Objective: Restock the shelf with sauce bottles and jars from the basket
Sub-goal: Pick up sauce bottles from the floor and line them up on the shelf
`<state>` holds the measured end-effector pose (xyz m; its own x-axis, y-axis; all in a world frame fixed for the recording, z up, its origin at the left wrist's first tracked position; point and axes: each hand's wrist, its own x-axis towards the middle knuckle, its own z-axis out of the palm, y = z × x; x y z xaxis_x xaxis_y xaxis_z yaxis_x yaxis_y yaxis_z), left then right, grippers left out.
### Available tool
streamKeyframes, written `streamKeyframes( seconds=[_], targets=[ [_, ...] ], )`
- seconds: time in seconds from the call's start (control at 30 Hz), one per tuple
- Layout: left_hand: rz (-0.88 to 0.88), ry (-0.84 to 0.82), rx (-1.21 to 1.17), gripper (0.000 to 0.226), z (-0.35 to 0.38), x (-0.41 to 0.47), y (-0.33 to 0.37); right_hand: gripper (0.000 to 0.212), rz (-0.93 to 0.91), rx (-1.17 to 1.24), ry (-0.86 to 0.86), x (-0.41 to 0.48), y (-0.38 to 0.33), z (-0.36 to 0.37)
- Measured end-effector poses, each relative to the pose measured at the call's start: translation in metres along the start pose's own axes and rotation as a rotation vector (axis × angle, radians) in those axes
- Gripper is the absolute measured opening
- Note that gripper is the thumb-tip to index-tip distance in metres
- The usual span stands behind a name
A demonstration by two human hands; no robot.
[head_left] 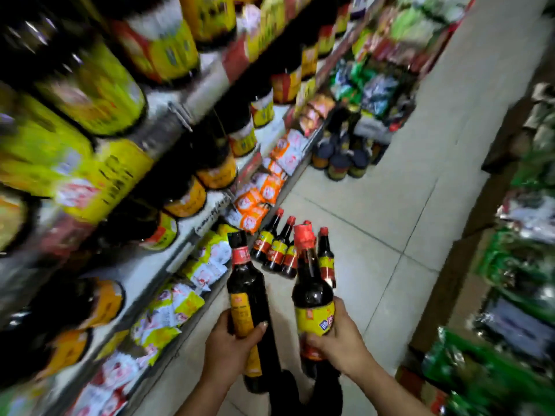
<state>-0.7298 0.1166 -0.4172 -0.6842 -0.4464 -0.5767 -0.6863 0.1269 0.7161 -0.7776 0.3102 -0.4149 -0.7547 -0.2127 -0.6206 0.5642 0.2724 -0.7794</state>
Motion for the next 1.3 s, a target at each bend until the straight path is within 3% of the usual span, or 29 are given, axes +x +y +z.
streamKeyframes(
  seconds=[0.23,0.53,0.7,0.77,1.17,1.3],
  targets=[
    [0.233,0.006,-0.131,0.034,-0.072,-0.099,0.164,0.054,-0.268,-0.061,0.002,-0.103,-0.17,-0.025],
    [0.507,0.064,-0.122,0.037,-0.161,-0.172,0.262,0.052,-0.552,-0.079,-0.037,-0.184,-0.299,-0.017],
    [0.601,0.141,-0.141,0.039,-0.199,-0.206,0.279,0.048,-0.663,-0.127,-0.15,-0.199,-0.331,0.001],
    [0.618,0.241,-0.155,0.043,-0.217,-0.224,0.28,0.052,-0.703,-0.153,-0.218,-0.202,-0.344,0.016],
    [0.421,0.771,-0.269,0.042,-0.327,-0.32,0.19,0.054,-0.794,-0.336,-0.726,-0.242,-0.382,0.151],
    [0.381,0.889,-0.348,0.036,-0.364,-0.349,0.163,0.055,-0.829,-0.377,-0.797,-0.257,-0.379,0.2]
  ],
)
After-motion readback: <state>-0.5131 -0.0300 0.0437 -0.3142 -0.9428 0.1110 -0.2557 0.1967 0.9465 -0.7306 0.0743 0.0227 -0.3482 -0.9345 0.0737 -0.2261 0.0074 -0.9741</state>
